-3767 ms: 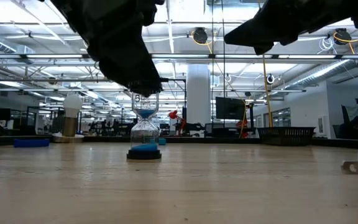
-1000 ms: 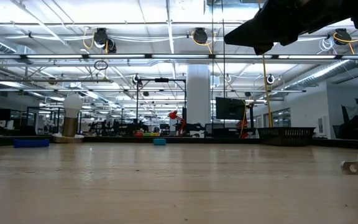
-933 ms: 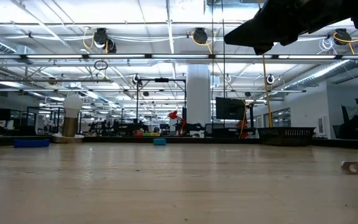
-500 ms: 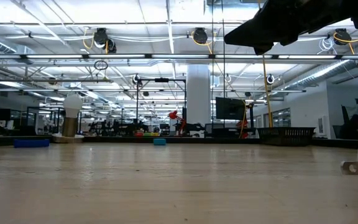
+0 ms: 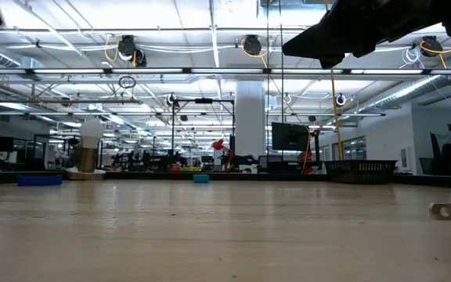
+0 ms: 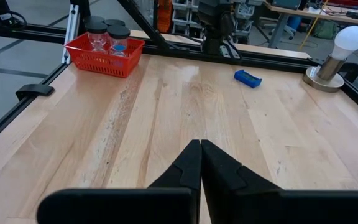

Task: Pick & Place Office items
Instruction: Put the blue digital clock into the blue bin

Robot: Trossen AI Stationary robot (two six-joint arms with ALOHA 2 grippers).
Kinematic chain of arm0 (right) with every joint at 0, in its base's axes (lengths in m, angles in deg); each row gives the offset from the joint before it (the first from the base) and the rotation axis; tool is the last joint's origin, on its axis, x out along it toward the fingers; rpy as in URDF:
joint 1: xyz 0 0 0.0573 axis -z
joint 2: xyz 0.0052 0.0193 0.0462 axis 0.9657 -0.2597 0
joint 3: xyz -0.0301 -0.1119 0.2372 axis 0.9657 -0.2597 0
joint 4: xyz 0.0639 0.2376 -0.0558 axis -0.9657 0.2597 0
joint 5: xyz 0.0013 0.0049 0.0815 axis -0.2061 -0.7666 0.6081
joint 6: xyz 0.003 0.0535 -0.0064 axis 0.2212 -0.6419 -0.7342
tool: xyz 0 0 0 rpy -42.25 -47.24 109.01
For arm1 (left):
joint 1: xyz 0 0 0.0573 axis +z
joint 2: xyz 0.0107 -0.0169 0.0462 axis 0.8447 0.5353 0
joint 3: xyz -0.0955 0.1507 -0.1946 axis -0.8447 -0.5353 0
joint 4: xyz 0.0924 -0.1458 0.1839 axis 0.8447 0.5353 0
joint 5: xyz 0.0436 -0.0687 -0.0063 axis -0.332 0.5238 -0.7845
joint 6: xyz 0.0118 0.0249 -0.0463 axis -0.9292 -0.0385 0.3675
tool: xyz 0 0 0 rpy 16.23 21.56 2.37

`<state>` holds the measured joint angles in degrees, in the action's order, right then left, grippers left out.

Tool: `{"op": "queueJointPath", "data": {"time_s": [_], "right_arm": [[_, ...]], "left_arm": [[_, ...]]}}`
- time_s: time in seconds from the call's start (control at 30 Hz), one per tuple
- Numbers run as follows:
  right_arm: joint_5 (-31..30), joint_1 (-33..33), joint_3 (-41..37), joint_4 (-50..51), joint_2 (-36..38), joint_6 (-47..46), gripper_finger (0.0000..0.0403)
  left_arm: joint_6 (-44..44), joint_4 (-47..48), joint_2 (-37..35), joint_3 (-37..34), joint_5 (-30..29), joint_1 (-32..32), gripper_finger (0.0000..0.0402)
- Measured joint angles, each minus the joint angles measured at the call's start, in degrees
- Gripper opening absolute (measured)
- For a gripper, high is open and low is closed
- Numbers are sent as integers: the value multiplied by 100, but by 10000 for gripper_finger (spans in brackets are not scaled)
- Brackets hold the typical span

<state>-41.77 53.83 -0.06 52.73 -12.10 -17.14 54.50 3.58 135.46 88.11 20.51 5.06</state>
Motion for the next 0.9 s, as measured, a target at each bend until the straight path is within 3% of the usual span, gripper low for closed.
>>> {"op": "queueJointPath", "data": {"time_s": [0.17, 0.3, 0.37, 0.53, 0.63, 0.9], "right_arm": [[5, 1, 0, 0, 0, -80, 0], [11, 0, 0, 0, 0, -85, 0], [16, 1, 0, 1, 0, -84, 0], [17, 2, 2, 0, 0, -15, 0], [18, 2, 2, 2, 0, 17, 0], [20, 0, 2, 2, 0, 24, 0]], "left_arm": [[-252, 485, -165, -636, 96, 1211, 122], [-1473, -314, -772, -1566, 604, 2504, 24], [-2140, -895, -1174, -2049, 968, 3191, 10], [-2901, -1579, -1920, -2990, 1775, 4871, 54], [-3097, -1573, -2041, -3318, 1858, 5640, 98], [-3888, -2054, -1883, -3725, 2256, 6891, 245]]}}
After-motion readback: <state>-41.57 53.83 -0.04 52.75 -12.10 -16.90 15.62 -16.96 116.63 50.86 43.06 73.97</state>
